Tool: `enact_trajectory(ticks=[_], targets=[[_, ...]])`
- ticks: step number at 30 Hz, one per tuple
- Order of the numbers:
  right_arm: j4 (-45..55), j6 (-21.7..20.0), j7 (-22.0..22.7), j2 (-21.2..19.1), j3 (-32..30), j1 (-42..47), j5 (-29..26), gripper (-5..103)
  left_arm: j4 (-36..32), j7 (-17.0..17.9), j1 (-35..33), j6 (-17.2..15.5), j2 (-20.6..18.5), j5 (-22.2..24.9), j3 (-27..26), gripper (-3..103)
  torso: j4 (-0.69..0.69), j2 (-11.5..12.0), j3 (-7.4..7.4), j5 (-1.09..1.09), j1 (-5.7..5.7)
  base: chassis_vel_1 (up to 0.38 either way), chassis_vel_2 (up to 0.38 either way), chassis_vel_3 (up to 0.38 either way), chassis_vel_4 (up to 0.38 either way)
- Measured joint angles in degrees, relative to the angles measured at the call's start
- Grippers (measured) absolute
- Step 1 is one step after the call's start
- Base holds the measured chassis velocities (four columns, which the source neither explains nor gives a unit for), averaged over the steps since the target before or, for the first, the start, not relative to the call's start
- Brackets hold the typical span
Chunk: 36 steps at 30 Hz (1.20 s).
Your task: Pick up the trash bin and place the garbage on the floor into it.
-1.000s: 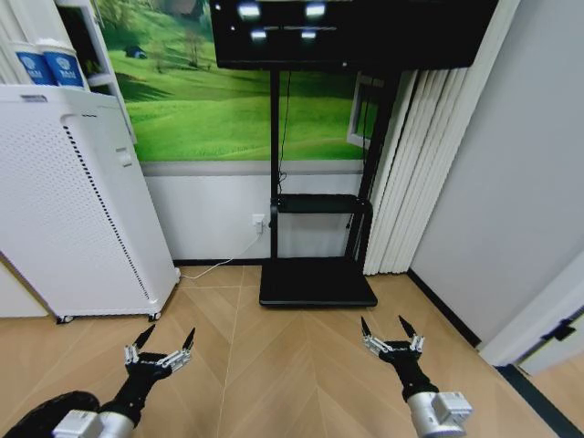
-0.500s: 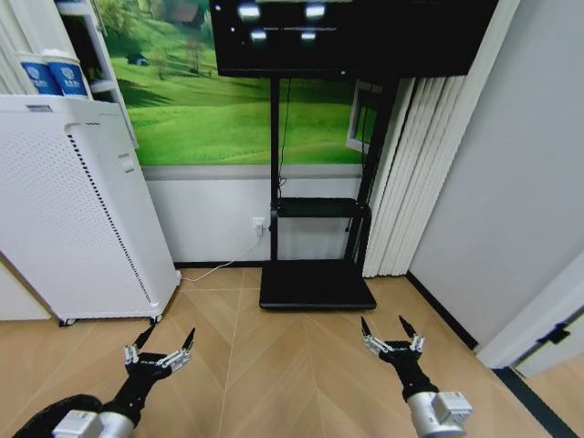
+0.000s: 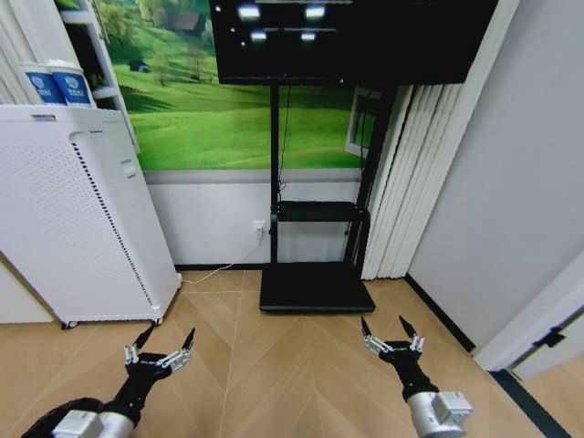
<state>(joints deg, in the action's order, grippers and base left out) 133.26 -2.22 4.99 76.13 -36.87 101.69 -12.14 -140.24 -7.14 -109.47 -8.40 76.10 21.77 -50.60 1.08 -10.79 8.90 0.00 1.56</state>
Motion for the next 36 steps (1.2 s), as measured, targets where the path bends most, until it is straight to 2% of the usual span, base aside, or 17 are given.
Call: enact_trajectory(ticks=[25, 36], targets=[[0.0, 0.0, 0.0, 0.0, 0.0, 0.0, 0.0, 100, 0.0, 0.0, 0.0, 0.0, 0.0, 0.01, 0.0, 100, 0.0, -6.15, 4.37, 0.0, 1.78, 0.0, 0.0, 0.0, 0.0], [-0.01, 0.0, 0.0, 0.0, 0.0, 0.0, 0.0, 100, 0.0, 0.0, 0.0, 0.0, 0.0, 0.01, 0.0, 100, 0.0, -8.15, 5.71, 0.0, 2.44, 0.0, 0.0, 0.0, 0.0]])
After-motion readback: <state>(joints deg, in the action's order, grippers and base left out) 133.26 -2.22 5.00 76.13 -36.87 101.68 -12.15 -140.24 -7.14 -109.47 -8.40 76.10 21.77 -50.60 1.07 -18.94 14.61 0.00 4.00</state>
